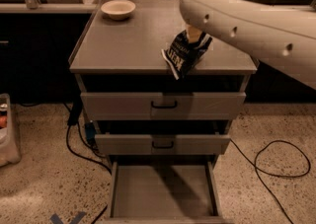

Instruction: Pick blue chip bag from bottom drawer and place on counter

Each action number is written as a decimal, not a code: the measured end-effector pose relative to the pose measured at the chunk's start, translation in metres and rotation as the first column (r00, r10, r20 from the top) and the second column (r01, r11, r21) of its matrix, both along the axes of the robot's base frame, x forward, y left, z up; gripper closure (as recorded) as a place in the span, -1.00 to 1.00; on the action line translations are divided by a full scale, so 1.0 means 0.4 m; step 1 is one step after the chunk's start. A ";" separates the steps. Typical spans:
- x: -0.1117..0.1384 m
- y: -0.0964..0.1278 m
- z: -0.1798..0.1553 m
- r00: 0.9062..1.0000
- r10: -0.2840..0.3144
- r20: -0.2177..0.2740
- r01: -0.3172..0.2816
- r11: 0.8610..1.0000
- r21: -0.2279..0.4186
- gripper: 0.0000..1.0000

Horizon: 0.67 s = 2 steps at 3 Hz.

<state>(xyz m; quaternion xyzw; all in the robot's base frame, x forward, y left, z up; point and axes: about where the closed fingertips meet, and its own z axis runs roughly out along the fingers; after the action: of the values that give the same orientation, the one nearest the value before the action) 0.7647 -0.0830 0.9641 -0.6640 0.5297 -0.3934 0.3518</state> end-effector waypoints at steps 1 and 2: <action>-0.060 -0.113 0.101 0.996 -0.068 0.051 0.066 0.997 0.029 -1.00; -0.092 -0.172 0.158 0.989 -0.110 0.100 0.106 0.993 0.049 -1.00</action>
Offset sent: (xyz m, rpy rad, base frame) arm -0.0544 -0.1014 0.0898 0.0646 -0.1679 -0.1669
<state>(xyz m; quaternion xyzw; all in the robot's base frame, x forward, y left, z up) 0.7280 -0.1519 1.0273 -0.6054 0.5546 -0.4338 0.3712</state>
